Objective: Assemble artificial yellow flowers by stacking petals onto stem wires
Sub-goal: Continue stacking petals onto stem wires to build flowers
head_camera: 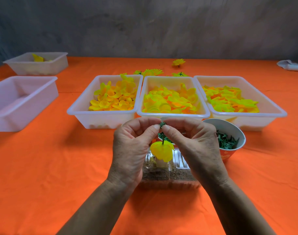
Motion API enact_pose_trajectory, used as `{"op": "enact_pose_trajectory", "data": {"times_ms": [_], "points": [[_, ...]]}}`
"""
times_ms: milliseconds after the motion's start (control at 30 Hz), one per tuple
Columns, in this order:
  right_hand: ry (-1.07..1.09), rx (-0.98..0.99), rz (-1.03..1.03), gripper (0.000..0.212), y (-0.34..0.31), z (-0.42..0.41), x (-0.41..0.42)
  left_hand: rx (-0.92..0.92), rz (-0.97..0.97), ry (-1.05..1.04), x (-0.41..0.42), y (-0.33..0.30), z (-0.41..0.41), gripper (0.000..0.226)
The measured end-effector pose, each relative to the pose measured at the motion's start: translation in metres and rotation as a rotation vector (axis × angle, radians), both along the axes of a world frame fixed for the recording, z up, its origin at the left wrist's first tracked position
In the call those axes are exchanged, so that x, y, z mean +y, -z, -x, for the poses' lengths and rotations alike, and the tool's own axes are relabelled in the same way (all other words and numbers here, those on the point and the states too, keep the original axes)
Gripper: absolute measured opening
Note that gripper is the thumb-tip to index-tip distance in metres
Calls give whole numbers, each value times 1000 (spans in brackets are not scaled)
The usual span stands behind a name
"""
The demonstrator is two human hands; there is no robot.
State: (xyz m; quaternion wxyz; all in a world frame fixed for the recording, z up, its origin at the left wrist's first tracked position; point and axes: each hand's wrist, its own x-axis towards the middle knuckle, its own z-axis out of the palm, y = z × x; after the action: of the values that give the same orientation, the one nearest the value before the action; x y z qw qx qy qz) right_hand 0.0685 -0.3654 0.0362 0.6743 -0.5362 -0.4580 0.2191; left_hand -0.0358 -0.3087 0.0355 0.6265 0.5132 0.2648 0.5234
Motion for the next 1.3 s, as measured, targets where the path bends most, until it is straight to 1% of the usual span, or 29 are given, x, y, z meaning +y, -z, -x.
{"op": "enact_pose_trajectory", "data": {"times_ms": [133, 300, 533, 667, 867, 1000, 1167, 1300], "points": [[10, -42, 12, 15, 2, -1, 0, 28, 10, -14, 0, 2, -1, 20], [-5, -63, 16, 9, 2, -1, 0, 34, 8, -16, 1, 4, 1, 19], [-16, -85, 19, 9, 3, -2, -1, 41, -1, -3, 2, 9, 1, 28], [-38, -63, 13, 26, 5, -2, -3, 33, -2, 13, 1, 12, 1, 29], [-66, -5, 33, 28, 6, -1, -2, 22, -7, 7, 2, 14, 2, 29], [-82, 36, 44, 33, 7, -1, -2, 19, -6, -2, 2, 14, 2, 28], [-69, 38, 63, 29, 9, -1, -2, 39, -12, -10, 0, 13, 2, 25], [-49, 7, 91, 21, 9, -1, -3, 76, -6, -12, -2, 13, 3, 25]]}}
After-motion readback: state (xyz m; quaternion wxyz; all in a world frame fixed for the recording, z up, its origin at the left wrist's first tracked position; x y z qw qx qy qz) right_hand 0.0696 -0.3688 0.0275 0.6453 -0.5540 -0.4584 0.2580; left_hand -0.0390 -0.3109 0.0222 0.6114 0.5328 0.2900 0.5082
